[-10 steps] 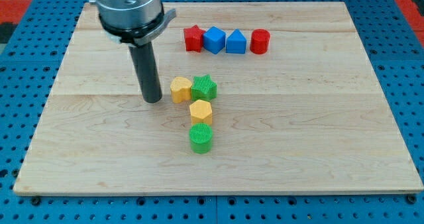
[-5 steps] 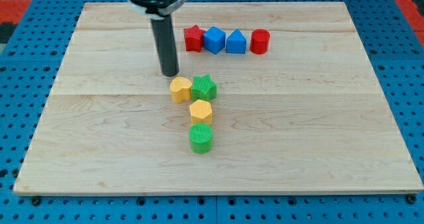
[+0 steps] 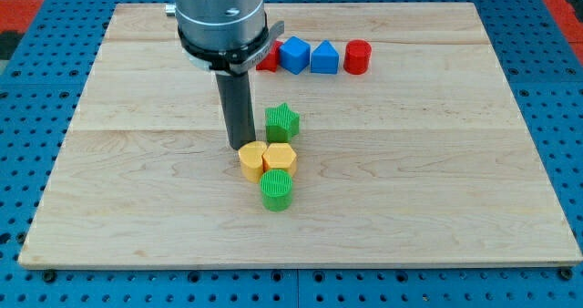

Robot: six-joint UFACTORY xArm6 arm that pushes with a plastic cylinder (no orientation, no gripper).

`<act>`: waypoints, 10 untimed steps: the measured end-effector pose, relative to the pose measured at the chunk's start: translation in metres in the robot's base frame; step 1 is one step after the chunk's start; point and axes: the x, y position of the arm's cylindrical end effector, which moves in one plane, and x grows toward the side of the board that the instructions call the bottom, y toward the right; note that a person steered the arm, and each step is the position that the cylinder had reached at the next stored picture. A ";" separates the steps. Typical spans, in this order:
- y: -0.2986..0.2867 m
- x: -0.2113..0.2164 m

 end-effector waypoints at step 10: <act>0.016 0.079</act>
